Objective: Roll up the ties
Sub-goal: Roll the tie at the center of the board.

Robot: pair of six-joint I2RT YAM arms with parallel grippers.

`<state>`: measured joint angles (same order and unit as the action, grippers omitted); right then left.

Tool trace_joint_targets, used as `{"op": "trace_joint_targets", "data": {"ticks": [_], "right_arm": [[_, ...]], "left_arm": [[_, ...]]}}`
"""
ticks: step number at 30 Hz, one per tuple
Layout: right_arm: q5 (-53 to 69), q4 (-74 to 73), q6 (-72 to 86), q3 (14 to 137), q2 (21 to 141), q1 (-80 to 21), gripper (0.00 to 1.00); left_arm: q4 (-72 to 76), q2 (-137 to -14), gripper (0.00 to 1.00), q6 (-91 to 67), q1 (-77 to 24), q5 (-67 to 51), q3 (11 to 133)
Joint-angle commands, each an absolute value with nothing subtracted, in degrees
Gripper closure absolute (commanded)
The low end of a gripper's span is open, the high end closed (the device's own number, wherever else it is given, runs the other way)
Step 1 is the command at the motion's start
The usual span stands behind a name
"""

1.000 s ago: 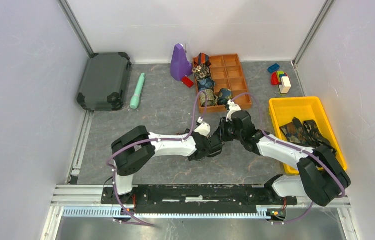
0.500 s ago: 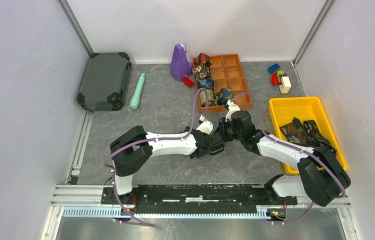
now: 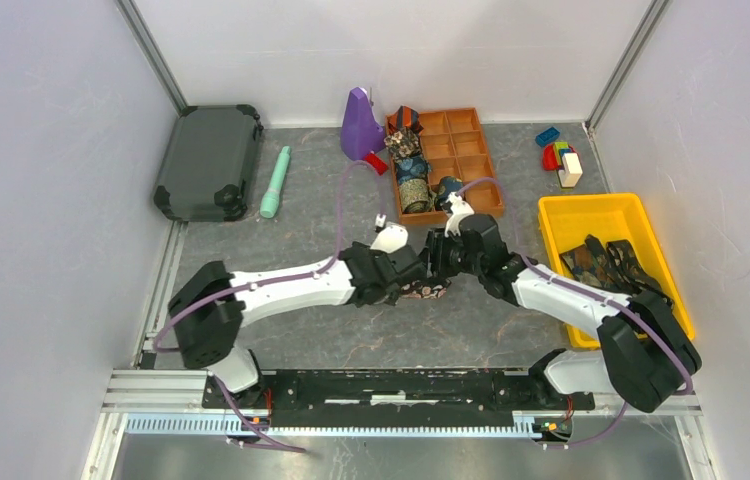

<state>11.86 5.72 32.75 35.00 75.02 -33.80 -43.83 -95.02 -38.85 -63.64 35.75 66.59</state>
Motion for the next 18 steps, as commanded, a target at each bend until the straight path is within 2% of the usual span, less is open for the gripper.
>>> {"op": "trace_joint_targets", "data": {"ticks": [1, 2, 4, 9, 18], "right_arm": [[12.8, 7.6, 33.2, 39.7, 75.7, -36.5, 0.46], [12.5, 7.6, 33.6, 40.1, 76.0, -37.3, 0.39], [11.8, 8.0, 34.1, 41.1, 76.7, -39.2, 0.33], [10.7, 8.5, 35.7, 45.2, 80.9, -43.5, 0.26], [7.7, 6.2, 38.0, 51.3, 88.8, -47.0, 0.24]], "left_arm": [[-39.3, -86.1, 0.18, -35.1, -59.8, 30.7, 61.8], [-38.4, -83.8, 0.18, -34.7, -58.9, 29.5, 60.3], [-36.4, -79.7, 0.18, -34.0, -56.5, 27.0, 57.3], [-31.3, -71.4, 0.18, -32.1, -49.2, 19.3, 50.2], [-21.9, -64.5, 0.18, -30.3, -38.2, 7.3, 41.8]]}}
